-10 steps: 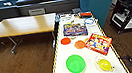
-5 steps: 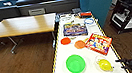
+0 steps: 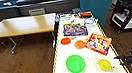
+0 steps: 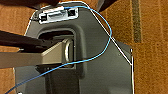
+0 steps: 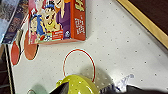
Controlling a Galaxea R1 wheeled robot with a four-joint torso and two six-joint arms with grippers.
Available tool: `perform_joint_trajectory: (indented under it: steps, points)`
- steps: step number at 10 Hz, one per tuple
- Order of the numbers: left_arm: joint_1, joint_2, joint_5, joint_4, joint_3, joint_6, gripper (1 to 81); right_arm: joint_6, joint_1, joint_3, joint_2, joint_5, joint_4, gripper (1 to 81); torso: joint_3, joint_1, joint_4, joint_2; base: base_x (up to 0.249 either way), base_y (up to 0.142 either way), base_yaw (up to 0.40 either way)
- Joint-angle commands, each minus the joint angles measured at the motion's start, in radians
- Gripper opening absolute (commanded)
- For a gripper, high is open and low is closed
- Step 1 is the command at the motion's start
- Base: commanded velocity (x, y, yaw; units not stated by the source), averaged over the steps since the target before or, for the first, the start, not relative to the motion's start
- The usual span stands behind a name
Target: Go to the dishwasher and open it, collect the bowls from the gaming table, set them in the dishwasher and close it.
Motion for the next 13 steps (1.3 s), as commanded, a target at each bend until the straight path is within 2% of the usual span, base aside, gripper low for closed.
perform_joint_trajectory:
  steps: [1, 6, 8, 13]
  points:
    - [0.003, -0.005, 0.068, 0.002, 0.002, 0.005, 81.1, 0.003, 0.092, -0.015, -0.010, -0.027, 0.010, 81.1, 0.000, 0.000, 0.000, 0.000, 0.000, 0.000, 0.000]
    - [0.005, -0.008, 0.070, 0.000, 0.002, 0.005, 81.1, 0.005, 0.055, -0.057, 0.061, -0.021, 0.010, 81.1, 0.000, 0.000, 0.000, 0.000, 0.000, 0.000, 0.000]
    - [0.003, -0.006, 0.068, 0.000, 0.002, 0.005, 81.1, 0.003, 0.035, -0.058, 0.073, 0.021, 0.010, 81.1, 0.000, 0.000, 0.000, 0.000, 0.000, 0.000, 0.000]
    - [0.003, -0.009, 0.070, 0.000, 0.002, 0.005, 81.1, 0.003, 0.032, -0.058, 0.116, 0.024, 0.010, 81.1, 0.000, 0.000, 0.000, 0.000, 0.000, 0.000, 0.000]
